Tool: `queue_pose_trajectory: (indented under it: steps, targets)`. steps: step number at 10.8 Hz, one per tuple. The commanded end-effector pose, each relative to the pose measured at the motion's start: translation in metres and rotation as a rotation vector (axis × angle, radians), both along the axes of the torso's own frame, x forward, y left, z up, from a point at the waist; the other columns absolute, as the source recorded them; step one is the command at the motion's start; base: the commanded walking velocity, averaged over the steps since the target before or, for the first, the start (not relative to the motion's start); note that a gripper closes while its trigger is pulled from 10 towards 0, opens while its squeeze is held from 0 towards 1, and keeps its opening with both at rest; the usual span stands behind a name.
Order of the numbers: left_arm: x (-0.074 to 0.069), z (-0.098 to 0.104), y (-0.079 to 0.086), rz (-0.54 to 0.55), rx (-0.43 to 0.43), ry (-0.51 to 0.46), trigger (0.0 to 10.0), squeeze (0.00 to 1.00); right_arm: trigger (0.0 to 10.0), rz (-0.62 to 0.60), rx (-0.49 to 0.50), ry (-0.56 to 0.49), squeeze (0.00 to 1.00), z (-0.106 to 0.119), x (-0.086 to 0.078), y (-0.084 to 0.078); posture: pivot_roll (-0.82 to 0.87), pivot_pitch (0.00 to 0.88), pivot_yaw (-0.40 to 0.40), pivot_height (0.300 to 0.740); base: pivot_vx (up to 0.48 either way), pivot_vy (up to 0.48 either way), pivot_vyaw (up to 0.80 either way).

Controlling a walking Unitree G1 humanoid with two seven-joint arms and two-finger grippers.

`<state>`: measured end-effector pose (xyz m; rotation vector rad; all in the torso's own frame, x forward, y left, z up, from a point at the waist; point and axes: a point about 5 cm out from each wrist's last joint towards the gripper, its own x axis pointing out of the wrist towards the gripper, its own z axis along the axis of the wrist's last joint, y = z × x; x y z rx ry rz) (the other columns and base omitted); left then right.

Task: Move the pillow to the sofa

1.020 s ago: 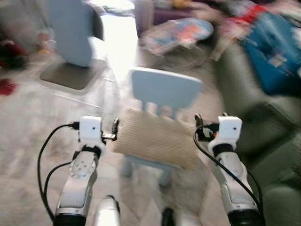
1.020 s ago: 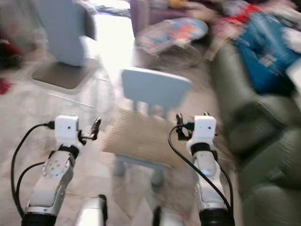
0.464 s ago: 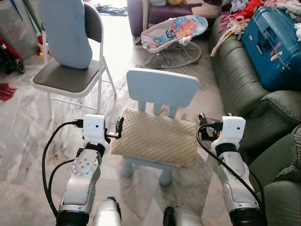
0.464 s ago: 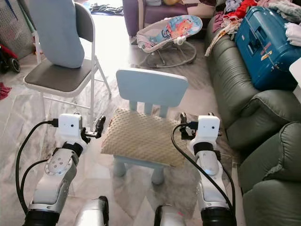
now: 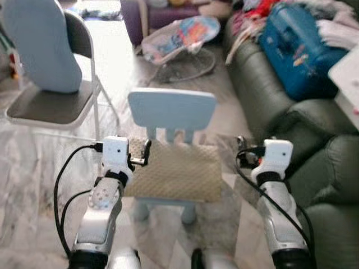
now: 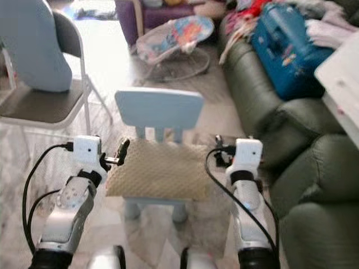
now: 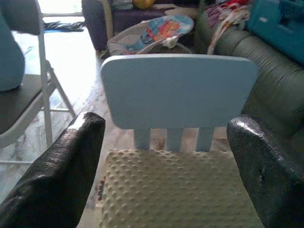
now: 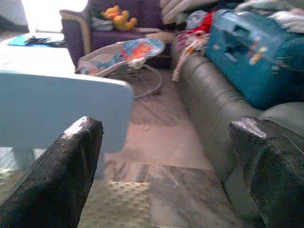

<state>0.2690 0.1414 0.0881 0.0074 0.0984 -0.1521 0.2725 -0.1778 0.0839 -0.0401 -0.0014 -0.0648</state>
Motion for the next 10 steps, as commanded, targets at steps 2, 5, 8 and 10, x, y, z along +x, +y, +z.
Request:
queue_pose_trajectory:
  steps: [2, 5, 8, 10]
  targets:
    - [-0.0010, -0.0010, 0.0026, 0.004, 0.004, 0.002, 10.0, 0.00, 10.0, 0.014, -0.011, 0.006, 0.00, -0.0007, 0.0007, 0.0021, -0.02, 0.122, -0.033, 0.740, 0.283, 0.000, 0.00]
    - [-0.0019, -0.0010, 0.0011, -0.001, 0.002, 0.002, 10.0, 0.00, 10.0, 0.027, -0.020, 0.006, 0.00, -0.0005, 0.0009, 0.0030, -0.02, 0.126, -0.033, 0.740, 0.287, 0.000, 0.00]
    - [-0.0034, -0.0023, 0.0019, -0.006, 0.005, 0.009, 10.0, 0.00, 10.0, 0.032, -0.022, 0.014, 0.00, -0.0028, -0.0008, 0.0033, -0.02, 0.131, -0.033, 0.740, 0.296, 0.000, 0.00]
    - [-0.0053, -0.0023, 0.0011, -0.012, 0.000, 0.013, 10.0, 0.00, 10.0, 0.032, -0.022, 0.017, 0.00, -0.0029, -0.0019, 0.0037, -0.02, 0.141, -0.034, 0.740, 0.339, 0.000, 0.00]
